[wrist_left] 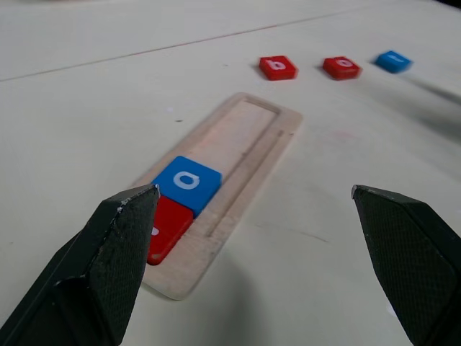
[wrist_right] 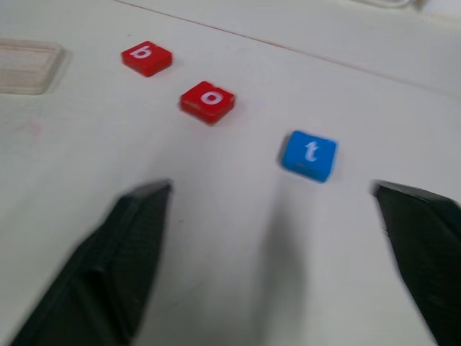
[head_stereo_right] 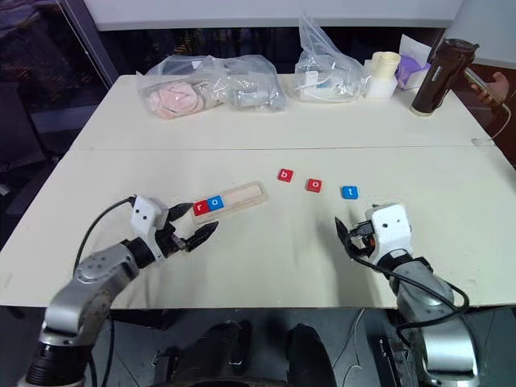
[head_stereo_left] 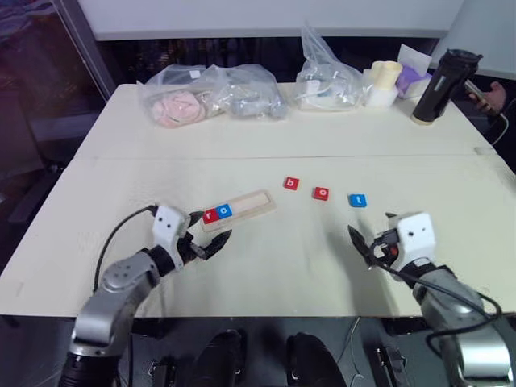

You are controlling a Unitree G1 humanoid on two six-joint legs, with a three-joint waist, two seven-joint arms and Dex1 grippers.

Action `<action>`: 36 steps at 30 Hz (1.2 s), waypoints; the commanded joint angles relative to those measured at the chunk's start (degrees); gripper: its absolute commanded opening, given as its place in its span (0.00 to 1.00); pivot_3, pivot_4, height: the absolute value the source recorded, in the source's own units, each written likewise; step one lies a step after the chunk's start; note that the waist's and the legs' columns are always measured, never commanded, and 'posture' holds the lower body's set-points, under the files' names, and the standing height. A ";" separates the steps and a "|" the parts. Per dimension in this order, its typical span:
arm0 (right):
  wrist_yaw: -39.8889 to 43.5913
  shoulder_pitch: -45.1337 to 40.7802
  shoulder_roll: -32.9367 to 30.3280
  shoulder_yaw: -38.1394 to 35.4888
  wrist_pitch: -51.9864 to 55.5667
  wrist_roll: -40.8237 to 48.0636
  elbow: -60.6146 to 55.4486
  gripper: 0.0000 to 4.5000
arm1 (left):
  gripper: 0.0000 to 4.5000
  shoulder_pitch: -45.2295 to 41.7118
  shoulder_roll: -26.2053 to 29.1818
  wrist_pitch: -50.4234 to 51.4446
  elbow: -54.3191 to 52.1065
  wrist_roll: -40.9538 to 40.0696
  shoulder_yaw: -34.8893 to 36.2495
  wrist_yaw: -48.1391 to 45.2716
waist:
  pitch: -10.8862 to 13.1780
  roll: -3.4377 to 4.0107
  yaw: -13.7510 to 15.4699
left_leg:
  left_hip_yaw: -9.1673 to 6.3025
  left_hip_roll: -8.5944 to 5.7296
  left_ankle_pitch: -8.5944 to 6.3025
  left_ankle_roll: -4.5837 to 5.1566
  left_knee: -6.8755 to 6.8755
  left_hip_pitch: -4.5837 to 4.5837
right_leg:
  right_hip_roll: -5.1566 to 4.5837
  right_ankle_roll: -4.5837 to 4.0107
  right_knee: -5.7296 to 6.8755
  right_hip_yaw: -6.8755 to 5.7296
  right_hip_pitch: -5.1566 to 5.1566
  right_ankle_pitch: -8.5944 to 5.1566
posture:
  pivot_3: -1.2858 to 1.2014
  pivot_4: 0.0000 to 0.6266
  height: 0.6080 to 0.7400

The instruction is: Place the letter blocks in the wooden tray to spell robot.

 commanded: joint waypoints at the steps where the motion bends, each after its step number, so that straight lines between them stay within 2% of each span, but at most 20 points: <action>1: 4.68 -1.56 -3.78 -0.92 1.36 3.08 -2.43 1.00 | 1.00 -3.11 4.01 1.16 0.56 -3.84 3.23 -5.36 | 0.00 0.00 0.01 | 0.00 0.00 0.00 0.00 0.00 -0.01 | 0.00 0.00 0.00 0.00 -0.01 0.00 | 0.52 0.24 0.98; 5: 7.03 -5.64 -6.94 -1.15 4.99 6.33 -2.25 1.00 | 1.00 -6.13 10.67 4.57 1.55 -8.41 4.03 -13.31 | 0.03 -0.03 -0.14 | 0.00 0.02 0.00 0.00 0.06 -0.09 | 0.00 -0.04 0.00 -0.01 -0.05 0.03 | 0.52 0.24 0.98; 7: 8.33 -7.88 -8.63 -0.89 6.86 7.79 -2.12 1.00 | 1.00 -8.31 12.95 3.95 3.27 -7.43 3.45 -15.13 | 0.03 -0.02 -0.07 | 0.00 0.01 0.01 0.00 0.10 -0.09 | -0.02 -0.06 0.00 -0.01 -0.03 0.03 | 0.52 0.24 0.98; 11: 11.86 -9.13 -12.03 -0.15 7.80 9.74 -1.89 1.00 | 1.00 -11.69 13.94 2.79 6.96 -6.27 3.24 -16.60 | 0.04 -0.06 0.14 | -0.02 0.00 0.00 0.00 0.08 -0.14 | -0.07 -0.07 -0.10 -0.05 -0.02 0.03 | 0.52 0.24 0.98; 17: 14.78 -13.15 -15.78 0.04 10.14 12.36 -1.57 1.00 | 1.00 -14.66 16.96 0.67 12.79 -4.53 0.52 -23.65 | 0.05 -0.06 0.00 | -0.03 -0.01 0.05 0.16 -0.03 -0.32 | -0.07 -0.04 -0.36 -0.07 -0.13 0.06 | 0.52 0.24 0.98; 25: 15.95 -14.59 -17.22 1.78 10.00 12.76 -1.47 1.00 | 1.00 -26.20 13.48 -14.56 35.77 6.24 -7.85 -32.00 | 0.06 -0.10 0.09 | -0.09 -0.01 -0.01 0.06 0.04 -0.34 | -0.10 -0.08 -0.53 -0.16 -0.02 0.14 | 0.52 0.24 0.98; 36: 11.50 -10.95 -15.26 3.42 9.90 11.63 -5.56 1.00 | 1.00 -39.59 6.76 -26.42 60.75 14.32 -12.57 -40.56 | 0.06 -0.10 0.07 | -0.09 -0.03 0.05 0.23 0.01 -0.38 | -0.09 0.32 -0.66 -0.17 -0.04 0.42 | 0.52 0.24 0.98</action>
